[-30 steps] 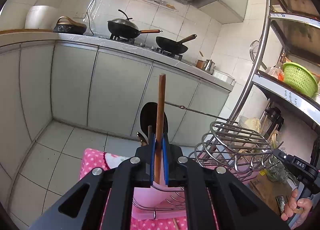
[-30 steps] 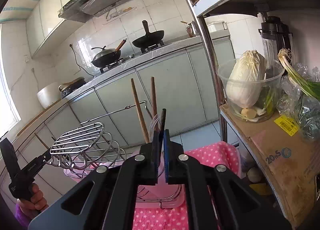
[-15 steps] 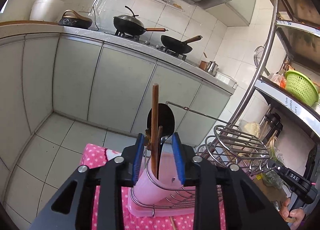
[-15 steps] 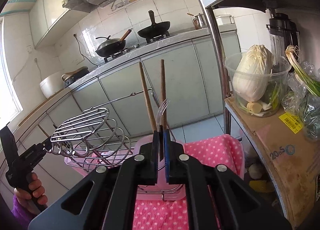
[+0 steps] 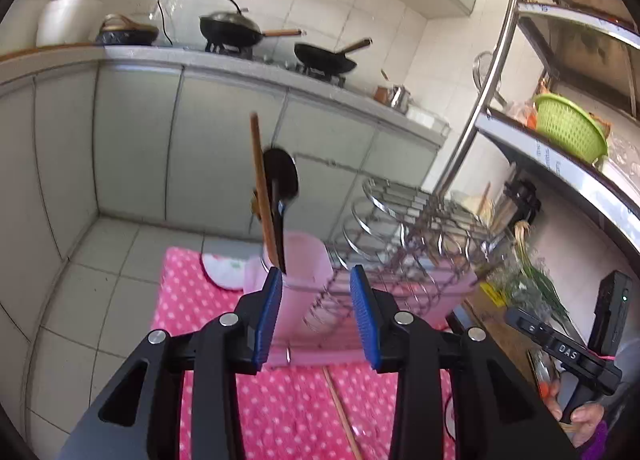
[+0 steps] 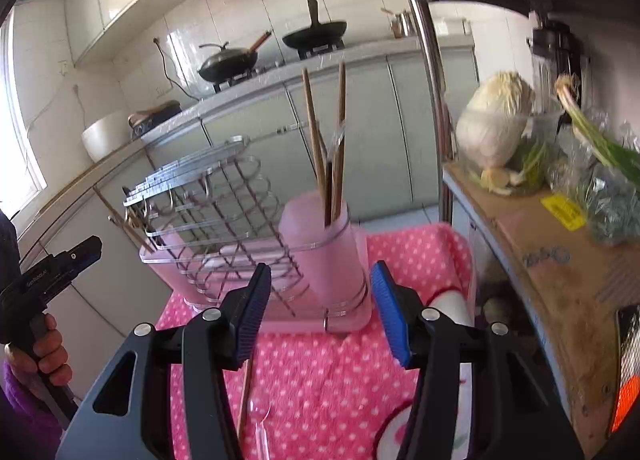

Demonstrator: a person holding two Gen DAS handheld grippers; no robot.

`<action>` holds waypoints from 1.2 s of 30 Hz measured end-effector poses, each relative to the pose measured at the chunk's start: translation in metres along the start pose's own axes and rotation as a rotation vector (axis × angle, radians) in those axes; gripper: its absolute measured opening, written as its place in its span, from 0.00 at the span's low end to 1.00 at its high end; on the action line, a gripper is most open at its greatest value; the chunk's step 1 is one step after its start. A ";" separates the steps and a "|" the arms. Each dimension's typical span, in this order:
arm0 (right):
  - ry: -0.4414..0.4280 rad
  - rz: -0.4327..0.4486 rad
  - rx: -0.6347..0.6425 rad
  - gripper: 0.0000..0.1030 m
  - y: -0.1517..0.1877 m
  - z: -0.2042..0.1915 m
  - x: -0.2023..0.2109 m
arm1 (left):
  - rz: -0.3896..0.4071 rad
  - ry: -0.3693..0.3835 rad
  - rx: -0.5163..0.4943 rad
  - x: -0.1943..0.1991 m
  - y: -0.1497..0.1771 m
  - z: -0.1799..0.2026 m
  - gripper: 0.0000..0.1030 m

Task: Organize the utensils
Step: 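Grasp another wooden chopstick with the left tool while the right grasps the clear spoon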

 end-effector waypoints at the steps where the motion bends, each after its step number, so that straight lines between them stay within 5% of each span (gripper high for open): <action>1: 0.002 -0.030 -0.018 0.52 0.008 0.002 -0.003 | -0.054 0.014 0.005 -0.006 0.013 0.004 0.33; 9: -0.040 -0.160 -0.095 0.51 0.050 0.007 -0.007 | -0.430 0.020 0.073 -0.068 0.103 0.020 0.29; 13: -0.088 -0.237 -0.151 0.51 0.073 0.007 -0.014 | -0.539 -0.045 0.104 -0.106 0.131 0.017 0.26; 20: -0.088 -0.291 -0.084 0.51 0.095 -0.007 -0.018 | -0.618 -0.180 0.073 -0.161 0.152 0.012 0.23; 22: -0.093 -0.312 -0.064 0.51 0.101 -0.011 -0.020 | -0.653 -0.186 0.126 -0.168 0.163 0.010 0.08; 31: -0.192 -0.469 -0.023 0.38 0.134 -0.043 -0.042 | -0.665 -0.156 0.096 -0.122 0.168 0.004 0.06; 36: -0.144 -0.553 0.092 0.38 0.156 -0.071 -0.067 | -0.706 -0.156 0.090 -0.106 0.175 -0.013 0.06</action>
Point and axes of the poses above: each gripper's, at about its wrist camera, not at the fingertips, and x roughly against the way its jaws point, z to its right, y to its underside, the point moved 9 cm from there along -x, roughly the way its jaws point, and after that the axes turned 3 degrees about y, right-handed, at the moved point
